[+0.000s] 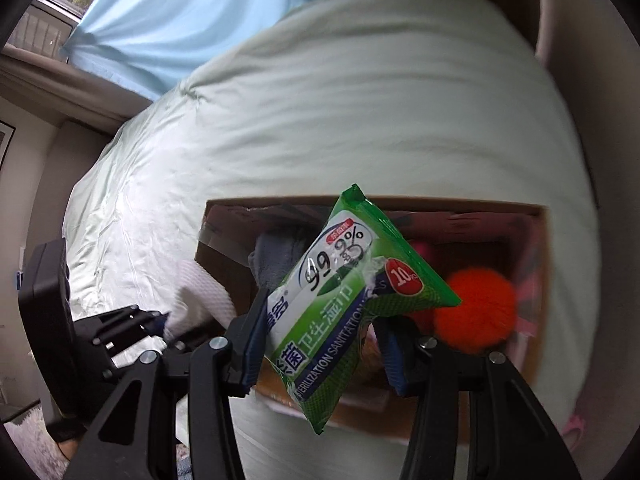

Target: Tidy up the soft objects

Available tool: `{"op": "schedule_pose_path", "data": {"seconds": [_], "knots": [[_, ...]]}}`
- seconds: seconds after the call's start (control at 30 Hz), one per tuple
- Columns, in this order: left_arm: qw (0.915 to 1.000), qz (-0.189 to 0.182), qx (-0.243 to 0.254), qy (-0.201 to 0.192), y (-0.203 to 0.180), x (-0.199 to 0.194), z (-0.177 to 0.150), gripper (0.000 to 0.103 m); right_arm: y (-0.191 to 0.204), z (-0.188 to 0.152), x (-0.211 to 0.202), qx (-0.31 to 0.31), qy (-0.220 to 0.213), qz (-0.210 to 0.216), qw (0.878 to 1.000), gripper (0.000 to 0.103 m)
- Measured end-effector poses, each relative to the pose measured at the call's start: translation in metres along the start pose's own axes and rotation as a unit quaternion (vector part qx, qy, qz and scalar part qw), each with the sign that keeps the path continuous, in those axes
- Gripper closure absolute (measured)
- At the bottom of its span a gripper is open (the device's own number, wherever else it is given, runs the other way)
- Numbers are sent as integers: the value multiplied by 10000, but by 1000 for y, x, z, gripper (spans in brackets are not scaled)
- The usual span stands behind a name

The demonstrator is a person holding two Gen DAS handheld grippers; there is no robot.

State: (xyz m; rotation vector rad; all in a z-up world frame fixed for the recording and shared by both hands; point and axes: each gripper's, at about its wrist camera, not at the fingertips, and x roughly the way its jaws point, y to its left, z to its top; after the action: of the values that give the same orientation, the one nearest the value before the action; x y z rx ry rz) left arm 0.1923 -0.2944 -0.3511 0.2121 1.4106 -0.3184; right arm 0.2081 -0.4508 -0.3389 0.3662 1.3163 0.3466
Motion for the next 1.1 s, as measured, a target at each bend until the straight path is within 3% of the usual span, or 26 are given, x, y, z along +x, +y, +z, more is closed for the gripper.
{"op": "schedule_pose_path", "data": {"seconds": [0.13, 0.17, 0.23, 0.27, 0.3, 0.33, 0.37, 0.53, 0.83, 1.1], "knots": [[9998, 127, 48, 171, -2, 13, -2, 83, 4, 2, 21, -124, 216, -139, 9996, 57], [9996, 143, 46, 222, -3, 15, -2, 76, 4, 1, 24, -143, 262, -171, 9994, 56], [9995, 84, 10, 306, -4, 18, -2, 46, 6, 3, 29, -160, 346, -239, 9990, 52], [9995, 63, -10, 305, -4, 18, -3, 15, 7, 3, 31, -171, 360, -271, 9988, 39], [9996, 19, -23, 291, -4, 16, -4, 1, 8, 3, 30, -195, 342, -308, 9988, 30], [9997, -27, -46, 237, -3, 13, -5, 0, 10, 4, 28, -226, 303, -363, 9986, 15], [9997, -61, -72, 209, -3, 10, -6, 0, 10, 4, 27, -244, 270, -414, 9985, 9], [9999, -86, -88, 113, 2, -4, -14, 0, 12, 0, 16, -228, 103, -725, 9971, 9], [9997, -190, -64, -156, 4, -36, -21, 0, 30, -9, -15, -201, -113, -853, 9961, 9], [9973, -239, -112, -685, 27, -112, -39, 0, 83, -19, -81, -324, -736, -1002, 9917, 9]]}}
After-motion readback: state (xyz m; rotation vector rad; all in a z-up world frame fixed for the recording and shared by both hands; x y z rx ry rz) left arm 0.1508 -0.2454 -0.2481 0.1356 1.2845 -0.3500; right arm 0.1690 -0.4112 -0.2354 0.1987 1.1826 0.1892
